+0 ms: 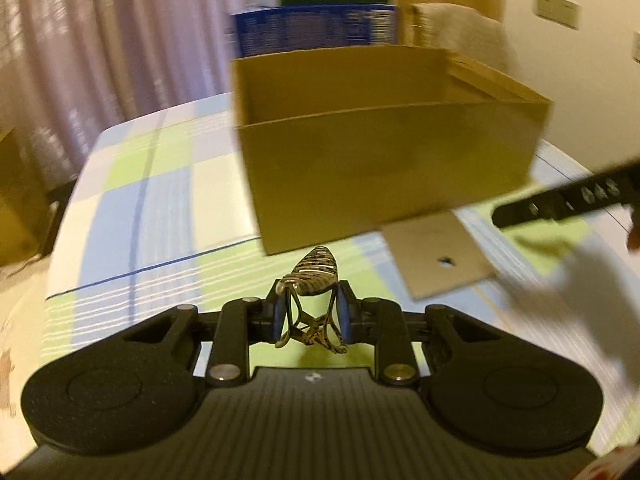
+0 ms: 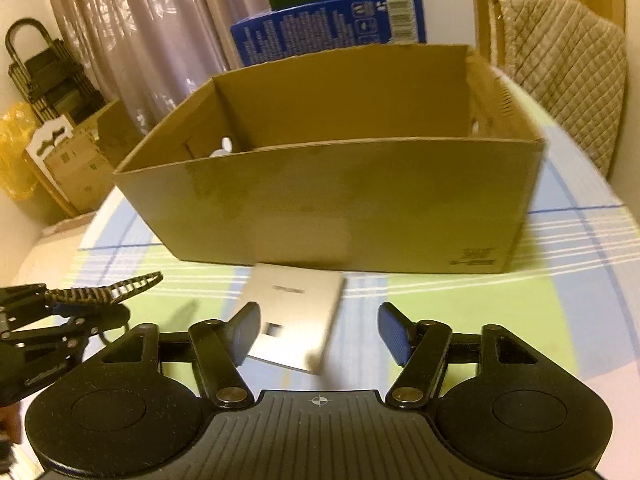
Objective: Organize rigid objects
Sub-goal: 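Grasp the braided rope toy with left while right approaches the TP-LINK box, then lift the rope toy with left while right grasps the silver TP-LINK box, then carry the rope toy with left while right carries the TP-LINK box over the box, then open left gripper to drop the rope toy while right lowers the TP-LINK box inside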
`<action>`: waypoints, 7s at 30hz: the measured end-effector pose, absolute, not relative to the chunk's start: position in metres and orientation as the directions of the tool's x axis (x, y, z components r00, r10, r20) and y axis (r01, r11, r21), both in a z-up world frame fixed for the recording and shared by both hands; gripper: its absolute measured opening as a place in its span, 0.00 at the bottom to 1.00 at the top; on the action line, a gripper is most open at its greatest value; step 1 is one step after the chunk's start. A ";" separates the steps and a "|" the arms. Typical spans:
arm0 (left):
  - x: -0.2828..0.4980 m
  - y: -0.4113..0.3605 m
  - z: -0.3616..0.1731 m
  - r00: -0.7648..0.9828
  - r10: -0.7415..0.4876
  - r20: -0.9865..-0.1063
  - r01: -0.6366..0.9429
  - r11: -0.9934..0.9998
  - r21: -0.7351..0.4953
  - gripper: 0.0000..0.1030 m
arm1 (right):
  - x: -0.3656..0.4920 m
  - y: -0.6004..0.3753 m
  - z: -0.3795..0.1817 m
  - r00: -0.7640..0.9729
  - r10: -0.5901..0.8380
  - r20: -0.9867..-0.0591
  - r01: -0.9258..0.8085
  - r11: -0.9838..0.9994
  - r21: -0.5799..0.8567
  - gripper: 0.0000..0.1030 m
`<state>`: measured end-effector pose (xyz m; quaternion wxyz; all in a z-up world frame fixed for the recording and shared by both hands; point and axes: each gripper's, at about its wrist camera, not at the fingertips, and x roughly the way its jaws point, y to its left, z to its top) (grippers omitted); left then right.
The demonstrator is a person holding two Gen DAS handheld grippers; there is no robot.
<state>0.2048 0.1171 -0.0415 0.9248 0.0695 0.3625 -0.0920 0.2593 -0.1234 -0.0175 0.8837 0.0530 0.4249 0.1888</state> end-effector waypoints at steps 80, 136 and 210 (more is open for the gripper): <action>0.199 0.066 0.095 0.800 -0.140 -0.583 0.168 0.986 -0.006 0.21 | 0.248 -0.175 0.123 0.791 0.258 -0.555 -0.332 0.943 -0.035 0.85; 0.359 0.019 0.040 0.676 -0.176 -0.715 0.194 0.979 -0.058 0.21 | 0.376 -0.189 0.065 0.630 0.286 -0.722 -0.352 0.934 0.063 0.85; 0.362 0.022 0.019 0.672 -0.201 -0.713 0.187 0.977 -0.100 0.27 | 0.377 -0.183 0.059 0.635 0.298 -0.713 -0.350 0.933 0.078 0.85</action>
